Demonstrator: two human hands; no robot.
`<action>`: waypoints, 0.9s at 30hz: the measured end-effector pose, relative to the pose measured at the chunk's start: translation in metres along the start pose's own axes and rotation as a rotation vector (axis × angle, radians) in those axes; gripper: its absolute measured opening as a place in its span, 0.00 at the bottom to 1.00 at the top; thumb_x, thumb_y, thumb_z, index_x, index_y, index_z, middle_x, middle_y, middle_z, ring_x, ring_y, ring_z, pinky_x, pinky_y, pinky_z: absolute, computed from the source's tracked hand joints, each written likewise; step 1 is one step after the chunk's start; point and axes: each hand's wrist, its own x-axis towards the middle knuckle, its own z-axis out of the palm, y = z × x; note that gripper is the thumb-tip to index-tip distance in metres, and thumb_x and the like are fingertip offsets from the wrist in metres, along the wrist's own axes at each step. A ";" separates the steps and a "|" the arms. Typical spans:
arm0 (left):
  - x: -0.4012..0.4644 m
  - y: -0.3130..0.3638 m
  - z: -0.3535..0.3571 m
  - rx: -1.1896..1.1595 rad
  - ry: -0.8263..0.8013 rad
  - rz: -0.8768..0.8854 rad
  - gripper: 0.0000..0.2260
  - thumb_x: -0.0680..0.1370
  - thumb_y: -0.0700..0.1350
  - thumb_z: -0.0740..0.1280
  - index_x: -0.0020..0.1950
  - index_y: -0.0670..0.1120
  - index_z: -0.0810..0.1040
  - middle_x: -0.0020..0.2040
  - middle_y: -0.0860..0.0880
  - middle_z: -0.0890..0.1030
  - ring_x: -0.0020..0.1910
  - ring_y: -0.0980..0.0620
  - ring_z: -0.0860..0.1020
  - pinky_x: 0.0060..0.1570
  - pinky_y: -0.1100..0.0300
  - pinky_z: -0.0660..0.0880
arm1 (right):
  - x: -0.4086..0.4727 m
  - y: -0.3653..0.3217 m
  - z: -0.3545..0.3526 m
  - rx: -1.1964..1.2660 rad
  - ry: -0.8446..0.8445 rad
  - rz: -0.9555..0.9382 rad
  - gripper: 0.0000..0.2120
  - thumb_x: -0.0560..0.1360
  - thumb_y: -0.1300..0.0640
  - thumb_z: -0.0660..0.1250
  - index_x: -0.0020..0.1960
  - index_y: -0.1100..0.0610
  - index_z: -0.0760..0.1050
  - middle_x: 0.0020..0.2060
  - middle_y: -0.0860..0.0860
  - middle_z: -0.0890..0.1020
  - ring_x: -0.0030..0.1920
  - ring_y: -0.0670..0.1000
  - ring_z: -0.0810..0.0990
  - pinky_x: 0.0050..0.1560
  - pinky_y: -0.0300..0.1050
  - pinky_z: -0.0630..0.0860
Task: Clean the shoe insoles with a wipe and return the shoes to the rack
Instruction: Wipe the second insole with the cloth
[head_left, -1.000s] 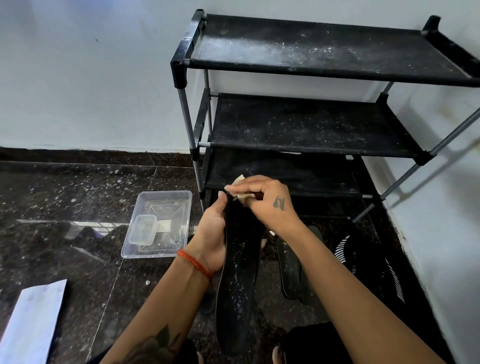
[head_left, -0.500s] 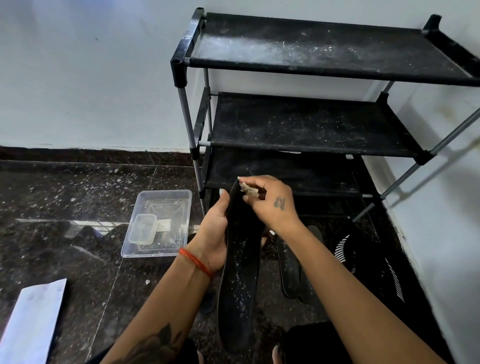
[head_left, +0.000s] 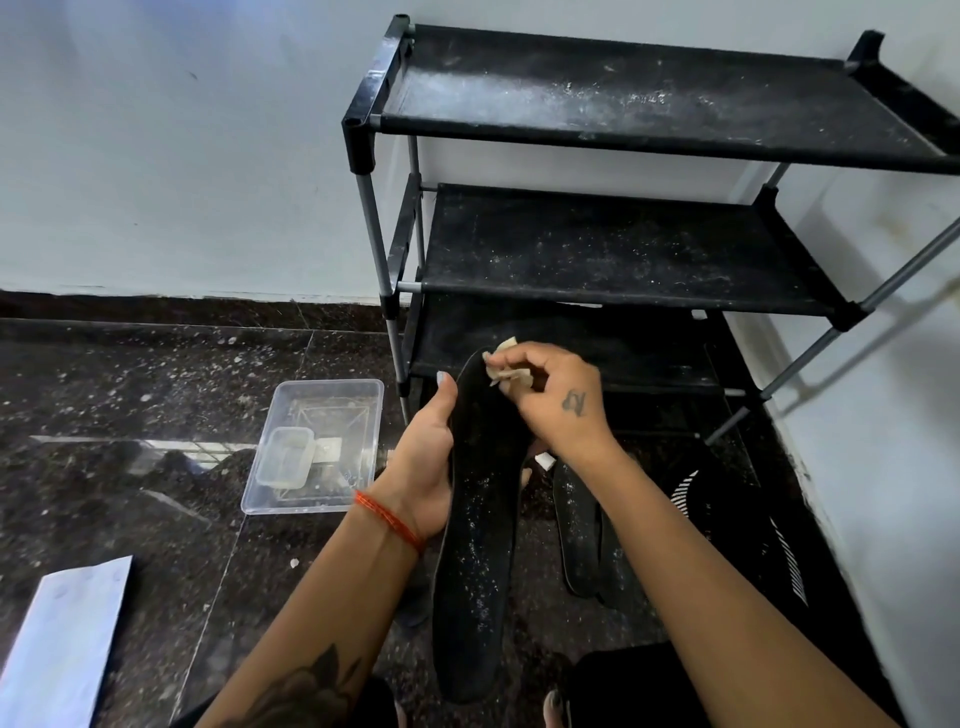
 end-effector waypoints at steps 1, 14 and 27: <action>0.001 -0.001 -0.001 -0.003 -0.002 0.007 0.31 0.80 0.65 0.45 0.56 0.44 0.78 0.45 0.41 0.84 0.39 0.45 0.83 0.39 0.54 0.77 | -0.001 0.000 0.004 -0.004 -0.046 -0.015 0.14 0.67 0.72 0.69 0.45 0.56 0.83 0.45 0.47 0.83 0.44 0.33 0.75 0.49 0.21 0.66; 0.000 0.003 -0.003 -0.017 0.007 -0.032 0.32 0.79 0.65 0.45 0.55 0.43 0.79 0.51 0.38 0.83 0.49 0.41 0.79 0.39 0.53 0.79 | 0.001 0.002 -0.011 -0.114 0.086 -0.047 0.13 0.65 0.73 0.63 0.38 0.57 0.80 0.37 0.46 0.82 0.40 0.44 0.80 0.42 0.30 0.74; 0.001 0.006 -0.005 -0.053 -0.017 0.127 0.16 0.81 0.57 0.52 0.64 0.56 0.72 0.50 0.44 0.83 0.39 0.42 0.83 0.34 0.49 0.80 | -0.001 0.007 -0.017 -0.318 -0.320 0.020 0.10 0.68 0.69 0.69 0.38 0.56 0.83 0.38 0.48 0.82 0.39 0.45 0.80 0.39 0.27 0.74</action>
